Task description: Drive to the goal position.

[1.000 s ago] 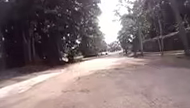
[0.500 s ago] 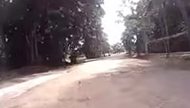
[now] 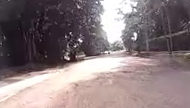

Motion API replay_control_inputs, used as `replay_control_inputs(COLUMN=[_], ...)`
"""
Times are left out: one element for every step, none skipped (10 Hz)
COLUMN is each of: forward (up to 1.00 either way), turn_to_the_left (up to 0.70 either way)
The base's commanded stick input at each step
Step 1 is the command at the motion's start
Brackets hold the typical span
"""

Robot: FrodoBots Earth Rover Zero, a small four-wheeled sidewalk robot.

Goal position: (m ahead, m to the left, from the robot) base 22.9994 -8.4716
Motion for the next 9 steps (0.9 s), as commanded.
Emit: replay_control_inputs(forward=[0.70,0.70,0.70,0.70,0.70,0.70,0.70,0.70,0.70], turn_to_the_left=[0.00,0.00,0.00,0.00,0.00,0.00,0.00,0.00,0.00])
